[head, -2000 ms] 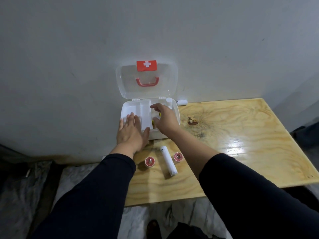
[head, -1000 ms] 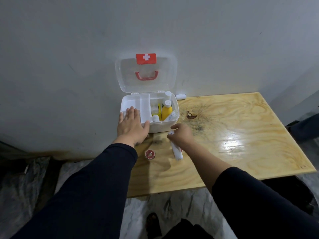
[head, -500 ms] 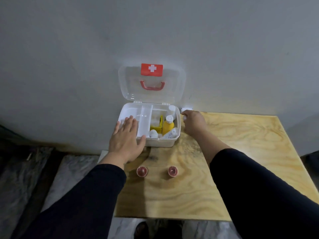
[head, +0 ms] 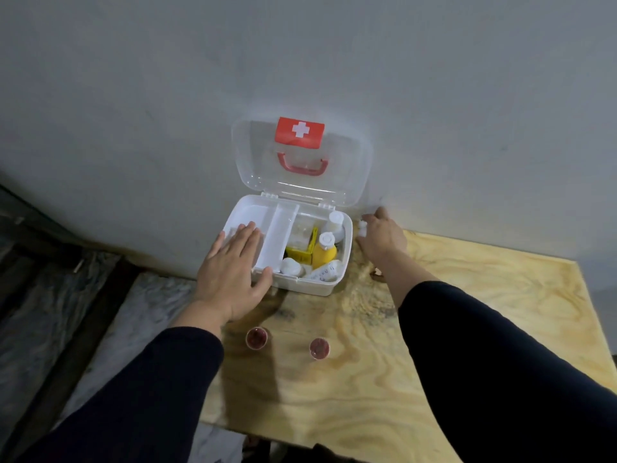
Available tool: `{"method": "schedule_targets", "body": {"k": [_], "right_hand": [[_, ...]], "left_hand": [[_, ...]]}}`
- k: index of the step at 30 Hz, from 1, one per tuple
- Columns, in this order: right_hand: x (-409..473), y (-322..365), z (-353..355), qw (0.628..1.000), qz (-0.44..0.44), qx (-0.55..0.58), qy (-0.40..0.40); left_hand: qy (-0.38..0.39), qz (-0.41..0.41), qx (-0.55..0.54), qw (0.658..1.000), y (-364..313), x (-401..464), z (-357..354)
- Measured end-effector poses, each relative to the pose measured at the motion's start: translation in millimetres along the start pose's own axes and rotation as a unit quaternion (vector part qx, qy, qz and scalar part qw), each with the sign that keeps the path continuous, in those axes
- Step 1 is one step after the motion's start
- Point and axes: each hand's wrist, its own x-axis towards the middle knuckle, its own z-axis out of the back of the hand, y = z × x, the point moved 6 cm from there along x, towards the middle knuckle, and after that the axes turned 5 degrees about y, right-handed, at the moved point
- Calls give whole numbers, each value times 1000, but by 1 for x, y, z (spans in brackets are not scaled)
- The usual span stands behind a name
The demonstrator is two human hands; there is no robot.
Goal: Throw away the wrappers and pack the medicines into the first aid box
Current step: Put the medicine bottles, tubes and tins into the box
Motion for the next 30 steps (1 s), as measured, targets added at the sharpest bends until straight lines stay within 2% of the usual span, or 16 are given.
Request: {"method": "schedule_targets", "body": {"k": [6,12,15,18,22,26,30], "right_hand": [[-10,1,-7,999,18,-13,29],[-40,-15,5,989,-90,118,-1],[-58,-7,22,979,-103,173,-10],[-78,9,44,976,-115,181,-42],[-109,44,64,971,-99,199,-89],[-121,93,72,970,-58,208,-113],[-111,152,59,973,-8,219,-68]], "left_hand": [[-3,2,2,1000,-1,-2,1],[-1,-2,-10,1000,-2,-4,2],[17,-2,-11,1000,-1,-4,4],[34,-12,-30,999,0,-4,9],[42,-25,-74,996,13,-1,16],[54,8,-138,989,35,4,22],[79,-6,-186,979,43,11,18]]}}
